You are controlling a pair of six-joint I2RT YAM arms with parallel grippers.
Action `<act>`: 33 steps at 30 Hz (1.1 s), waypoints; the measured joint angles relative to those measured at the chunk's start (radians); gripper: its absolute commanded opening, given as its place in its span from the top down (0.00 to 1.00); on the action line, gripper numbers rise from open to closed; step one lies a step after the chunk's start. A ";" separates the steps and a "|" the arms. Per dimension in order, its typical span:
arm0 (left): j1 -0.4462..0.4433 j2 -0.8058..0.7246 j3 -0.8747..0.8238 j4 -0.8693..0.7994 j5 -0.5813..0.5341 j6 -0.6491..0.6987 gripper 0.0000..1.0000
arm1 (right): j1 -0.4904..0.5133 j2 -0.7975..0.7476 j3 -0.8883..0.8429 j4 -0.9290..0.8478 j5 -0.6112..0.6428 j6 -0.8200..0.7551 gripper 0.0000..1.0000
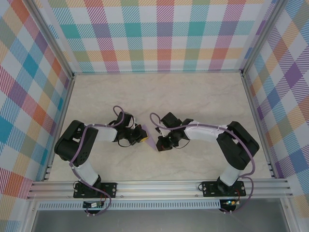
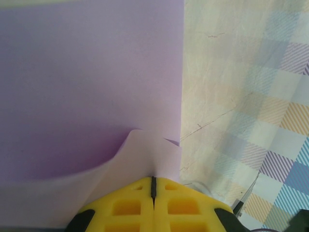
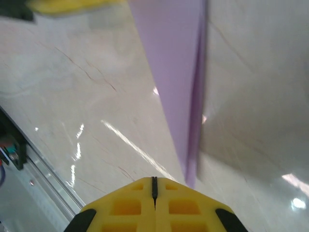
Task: Fold a paper plane with a square sheet of paper (pick it up from the middle)
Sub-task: Fold the wing for the fifth time at the center of the table.
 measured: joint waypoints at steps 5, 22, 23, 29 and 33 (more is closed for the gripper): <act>0.000 0.000 0.000 0.000 0.000 0.000 1.00 | 0.000 0.113 0.117 0.050 0.005 0.002 1.00; 0.000 0.002 0.018 -0.038 -0.014 0.019 1.00 | -0.011 0.078 -0.087 0.198 -0.013 -0.018 1.00; 0.000 0.002 0.018 -0.038 -0.014 0.019 1.00 | -0.011 0.061 -0.108 0.193 -0.019 -0.025 1.00; 0.000 0.002 0.019 -0.037 -0.012 0.019 1.00 | -0.010 0.005 -0.139 0.082 -0.024 -0.048 1.00; 0.000 0.002 0.019 -0.037 -0.011 0.023 1.00 | -0.010 0.002 -0.099 0.051 -0.021 -0.039 1.00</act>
